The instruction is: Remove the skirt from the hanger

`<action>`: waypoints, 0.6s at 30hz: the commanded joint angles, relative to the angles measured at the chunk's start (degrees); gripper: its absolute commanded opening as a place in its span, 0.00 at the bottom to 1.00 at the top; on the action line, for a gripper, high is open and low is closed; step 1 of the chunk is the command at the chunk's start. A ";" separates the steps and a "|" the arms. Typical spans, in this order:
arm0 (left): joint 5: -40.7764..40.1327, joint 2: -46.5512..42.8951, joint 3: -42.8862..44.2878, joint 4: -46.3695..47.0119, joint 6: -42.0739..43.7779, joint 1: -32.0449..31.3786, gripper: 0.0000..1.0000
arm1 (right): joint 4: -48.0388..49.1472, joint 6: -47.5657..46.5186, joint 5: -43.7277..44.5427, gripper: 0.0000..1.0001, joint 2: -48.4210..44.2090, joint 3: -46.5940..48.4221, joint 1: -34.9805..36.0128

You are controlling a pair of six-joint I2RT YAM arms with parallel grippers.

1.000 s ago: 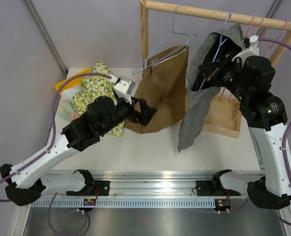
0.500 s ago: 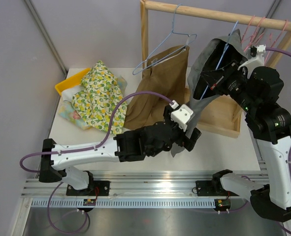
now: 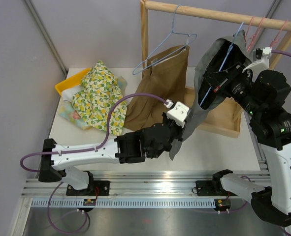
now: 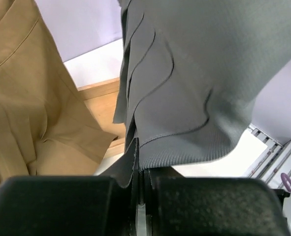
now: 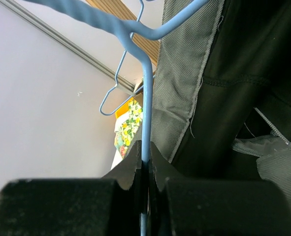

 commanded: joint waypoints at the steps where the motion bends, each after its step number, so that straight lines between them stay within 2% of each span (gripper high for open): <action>1: -6.86 -4.02 -2.40 4.87 1.68 -2.65 0.00 | 5.58 -1.45 2.01 0.00 -1.06 1.39 0.27; 2: -8.44 -4.64 -3.98 6.01 2.21 -3.88 0.00 | 5.32 -1.80 3.06 0.00 -0.62 2.52 0.27; 4: -16.85 -6.75 -9.60 8.64 3.18 -9.83 0.00 | 4.54 -2.94 4.20 0.00 1.57 5.24 0.18; 5: -16.90 -7.54 -11.53 9.35 3.27 -9.87 0.00 | 4.36 -3.30 4.82 0.00 1.58 6.22 0.27; 6: -20.64 -8.24 -15.21 9.53 2.75 -12.74 0.00 | 4.18 -3.48 5.17 0.00 2.36 7.10 0.18; 11: -28.75 -11.41 -21.83 8.04 -3.76 -19.17 0.00 | 4.26 -4.18 6.67 0.00 3.87 10.70 0.27; 14: -29.29 -11.50 -21.93 6.11 -5.61 -19.27 0.00 | 3.83 -3.74 6.67 0.00 4.31 11.06 0.18; 18: -29.65 -9.66 -17.99 8.31 -0.43 -17.00 0.00 | 2.16 -0.85 4.13 0.00 3.69 10.62 0.27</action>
